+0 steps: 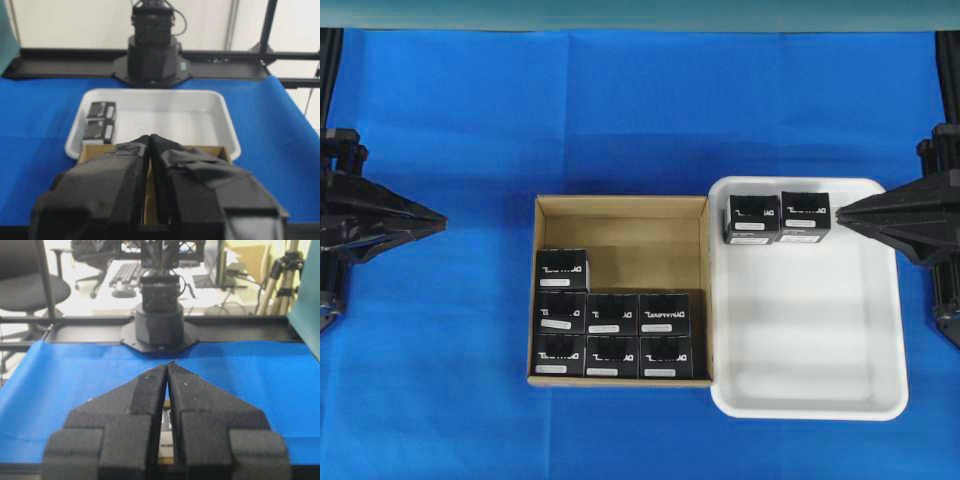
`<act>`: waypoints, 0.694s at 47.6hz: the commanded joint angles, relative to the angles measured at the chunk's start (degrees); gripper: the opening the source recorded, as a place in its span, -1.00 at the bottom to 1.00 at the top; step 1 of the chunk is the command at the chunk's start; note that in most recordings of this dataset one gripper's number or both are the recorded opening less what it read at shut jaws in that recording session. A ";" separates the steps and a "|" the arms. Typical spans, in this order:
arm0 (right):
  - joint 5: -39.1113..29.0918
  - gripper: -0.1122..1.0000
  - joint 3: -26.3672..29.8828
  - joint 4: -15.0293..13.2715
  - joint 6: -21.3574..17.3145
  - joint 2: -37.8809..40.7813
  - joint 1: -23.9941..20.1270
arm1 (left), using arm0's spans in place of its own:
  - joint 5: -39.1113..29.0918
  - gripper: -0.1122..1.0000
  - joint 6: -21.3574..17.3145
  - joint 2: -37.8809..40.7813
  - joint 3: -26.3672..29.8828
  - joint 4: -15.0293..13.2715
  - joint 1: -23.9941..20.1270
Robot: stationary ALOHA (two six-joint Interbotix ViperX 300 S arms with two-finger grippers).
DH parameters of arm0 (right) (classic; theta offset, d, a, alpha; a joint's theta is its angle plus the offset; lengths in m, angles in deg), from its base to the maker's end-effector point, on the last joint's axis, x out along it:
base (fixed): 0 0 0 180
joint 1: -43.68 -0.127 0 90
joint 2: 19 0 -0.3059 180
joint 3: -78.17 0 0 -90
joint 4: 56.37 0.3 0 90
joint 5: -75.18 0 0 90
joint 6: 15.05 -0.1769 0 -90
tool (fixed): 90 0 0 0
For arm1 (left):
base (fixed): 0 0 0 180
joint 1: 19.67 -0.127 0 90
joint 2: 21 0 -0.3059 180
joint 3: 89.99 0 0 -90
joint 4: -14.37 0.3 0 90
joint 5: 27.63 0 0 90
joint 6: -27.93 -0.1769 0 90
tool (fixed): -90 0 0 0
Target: Pick the box from inside the cardboard box.
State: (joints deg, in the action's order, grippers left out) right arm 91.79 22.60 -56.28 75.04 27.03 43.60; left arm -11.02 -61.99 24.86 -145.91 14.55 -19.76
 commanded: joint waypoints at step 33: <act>-32.78 -0.74 17.58 5.27 -10.46 13.97 1.58 | -8.70 -0.89 0.18 0.18 4.31 0.79 -0.88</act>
State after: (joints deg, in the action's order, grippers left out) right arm 60.85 37.02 -51.19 64.58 38.45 45.09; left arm -19.81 -61.72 24.86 -143.19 15.16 -20.46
